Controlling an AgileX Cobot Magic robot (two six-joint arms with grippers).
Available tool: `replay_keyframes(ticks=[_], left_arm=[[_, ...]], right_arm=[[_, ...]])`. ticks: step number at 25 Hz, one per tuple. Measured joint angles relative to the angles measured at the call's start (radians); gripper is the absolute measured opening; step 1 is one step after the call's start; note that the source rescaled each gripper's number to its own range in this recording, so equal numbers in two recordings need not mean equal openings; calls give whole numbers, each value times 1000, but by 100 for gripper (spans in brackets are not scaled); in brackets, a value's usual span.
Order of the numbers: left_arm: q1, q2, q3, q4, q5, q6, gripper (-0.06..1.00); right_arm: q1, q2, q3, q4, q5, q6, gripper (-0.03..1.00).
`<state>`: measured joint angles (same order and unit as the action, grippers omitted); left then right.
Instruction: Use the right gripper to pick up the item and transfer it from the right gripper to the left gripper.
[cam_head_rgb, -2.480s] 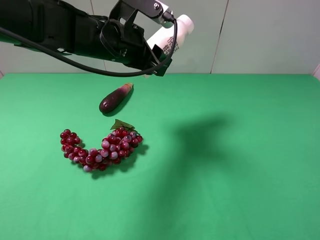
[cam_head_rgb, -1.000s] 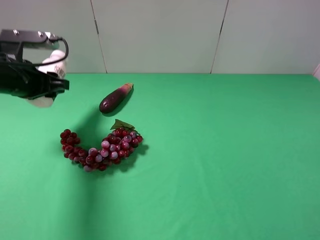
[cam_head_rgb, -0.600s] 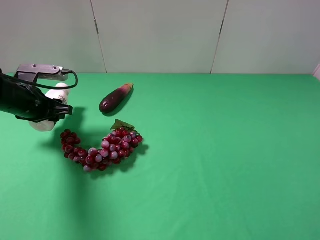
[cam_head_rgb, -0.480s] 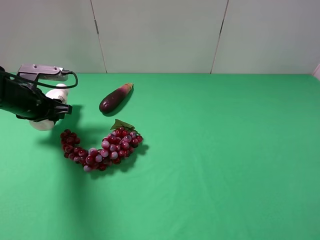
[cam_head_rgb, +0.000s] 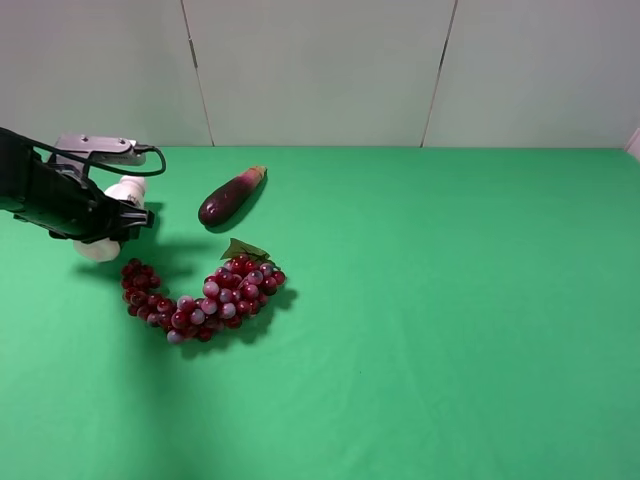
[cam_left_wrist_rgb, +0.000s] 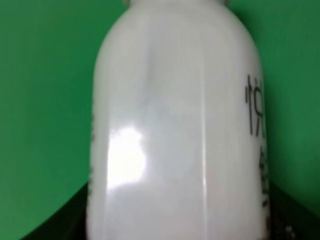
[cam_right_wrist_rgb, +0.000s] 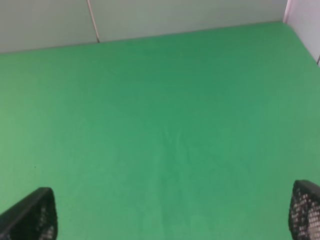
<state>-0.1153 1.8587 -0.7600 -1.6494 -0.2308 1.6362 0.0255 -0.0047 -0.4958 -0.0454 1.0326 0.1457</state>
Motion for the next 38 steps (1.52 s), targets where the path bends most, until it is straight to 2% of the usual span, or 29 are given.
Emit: replay_keyframes(ticks=[15,26,27,31,32,33,35,38], left_arm=[[36,3,-3,10,1,-1,0],[36,3,-3,32,53,-1,2],[36,3,-3,32,52,-1,10],[36,2,-6,34,37,-1,72],[36,2,-6,34,29,-1,83],[36,2,-6,34,23,-1,89],[36,2,-6,34,18,-1,95],[36,-10,-6,34,13,-1,99]], right_arm=[[0,0,0,1,0,0,100],[0,0,0,1,0,0,100],[0,0,0,1,0,0,100],[0,0,0,1,0,0,100],[0,0,0,1,0,0,100],[0,0,0,1,0,0,100],[0,0,0,1,0,0,100],[0,0,0,1,0,0,100]])
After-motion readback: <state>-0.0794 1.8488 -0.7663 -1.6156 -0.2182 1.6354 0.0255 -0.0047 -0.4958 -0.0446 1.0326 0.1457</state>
